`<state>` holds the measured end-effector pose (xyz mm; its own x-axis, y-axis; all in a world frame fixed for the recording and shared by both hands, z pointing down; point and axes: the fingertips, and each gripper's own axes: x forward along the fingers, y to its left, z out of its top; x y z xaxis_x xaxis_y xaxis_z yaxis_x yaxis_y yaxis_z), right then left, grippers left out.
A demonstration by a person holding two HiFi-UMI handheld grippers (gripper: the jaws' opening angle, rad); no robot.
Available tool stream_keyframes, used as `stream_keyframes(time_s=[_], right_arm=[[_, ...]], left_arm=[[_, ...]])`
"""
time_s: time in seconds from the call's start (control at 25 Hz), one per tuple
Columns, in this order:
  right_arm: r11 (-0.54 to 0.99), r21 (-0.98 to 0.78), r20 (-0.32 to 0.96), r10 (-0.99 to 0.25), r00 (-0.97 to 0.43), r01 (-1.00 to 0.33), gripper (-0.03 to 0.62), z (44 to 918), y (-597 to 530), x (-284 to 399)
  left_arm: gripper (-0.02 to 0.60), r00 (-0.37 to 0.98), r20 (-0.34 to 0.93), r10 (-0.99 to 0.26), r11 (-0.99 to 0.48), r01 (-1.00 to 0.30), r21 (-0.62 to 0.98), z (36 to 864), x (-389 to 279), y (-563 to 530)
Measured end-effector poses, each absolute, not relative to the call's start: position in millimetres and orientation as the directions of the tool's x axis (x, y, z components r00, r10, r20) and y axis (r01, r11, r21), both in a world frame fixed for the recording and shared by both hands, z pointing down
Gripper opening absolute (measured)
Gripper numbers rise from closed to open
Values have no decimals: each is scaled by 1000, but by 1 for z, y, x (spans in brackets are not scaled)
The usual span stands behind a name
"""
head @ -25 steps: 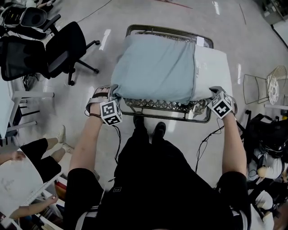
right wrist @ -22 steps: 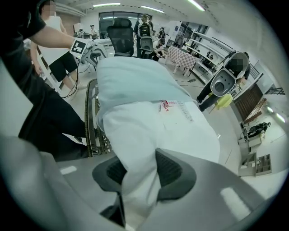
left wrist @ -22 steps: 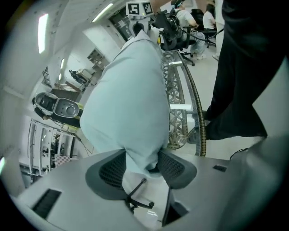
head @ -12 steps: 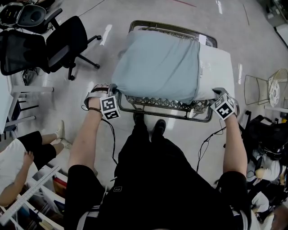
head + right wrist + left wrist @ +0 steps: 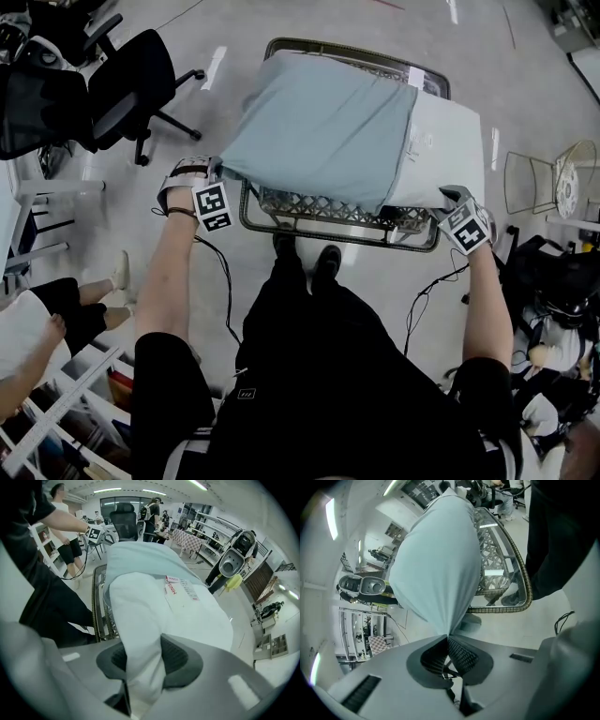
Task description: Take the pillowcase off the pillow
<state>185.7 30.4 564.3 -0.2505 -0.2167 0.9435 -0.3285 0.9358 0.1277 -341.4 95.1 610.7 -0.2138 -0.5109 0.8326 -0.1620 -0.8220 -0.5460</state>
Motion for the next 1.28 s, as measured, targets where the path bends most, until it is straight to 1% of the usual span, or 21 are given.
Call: stream_keyframes(time_s=[0.24,0.32,0.44,0.48,0.56,0.64,0.68,0.72,0.84,0.92,1.0,1.12,1.2,1.28], right_arm=[[929,104,936,-212,-280,-356,160,567,39,185],[925,99,935,-213,-282,-367,160,569,40,184],[924,130,943,-227,-244,-358,161,569,40,182],[927,144,945,-232,-229,-345,167,569,40,181],[930,164,946,-242,-214,-328,174,568,40,180],[929,181,943,-257,-210,-322,184,566,40,180],[930,200,942,-269,-199,-307,202,566,41,180],[933,229,942,-285,-179,-279,228,566,43,180],[938,315,937,-332,-108,-145,309,566,55,171],[940,332,936,-339,-99,-79,322,568,65,158],[942,328,930,-336,-149,-77,345,568,70,141],[952,273,914,-301,-272,-139,353,565,74,103],[967,224,932,-248,-264,-119,407,585,78,86],[976,200,958,-213,-193,-80,467,621,81,81]], left_arm=[[6,-266,825,-499,-813,-188,-552,613,-369,78],[7,-264,833,-486,-812,-216,-542,613,-372,70],[8,-239,839,-489,-806,-243,-539,607,-354,73],[17,-220,838,-500,-801,-250,-544,603,-343,79],[139,-154,844,-513,-795,-285,-535,597,-313,98],[177,-95,850,-518,-799,-302,-521,597,-286,111],[207,-83,847,-525,-798,-298,-524,599,-277,112],[223,-81,841,-535,-793,-295,-533,602,-273,109],[243,-100,835,-541,-780,-311,-542,611,-274,90],[258,-102,849,-518,-802,-287,-524,619,-276,80],[262,-96,866,-491,-836,-228,-499,631,-275,78],[264,-89,885,-457,-872,-152,-465,649,-273,83],[262,-92,889,-449,-879,-131,-458,659,-274,86],[262,-105,895,-434,-886,-127,-445,670,-280,88]])
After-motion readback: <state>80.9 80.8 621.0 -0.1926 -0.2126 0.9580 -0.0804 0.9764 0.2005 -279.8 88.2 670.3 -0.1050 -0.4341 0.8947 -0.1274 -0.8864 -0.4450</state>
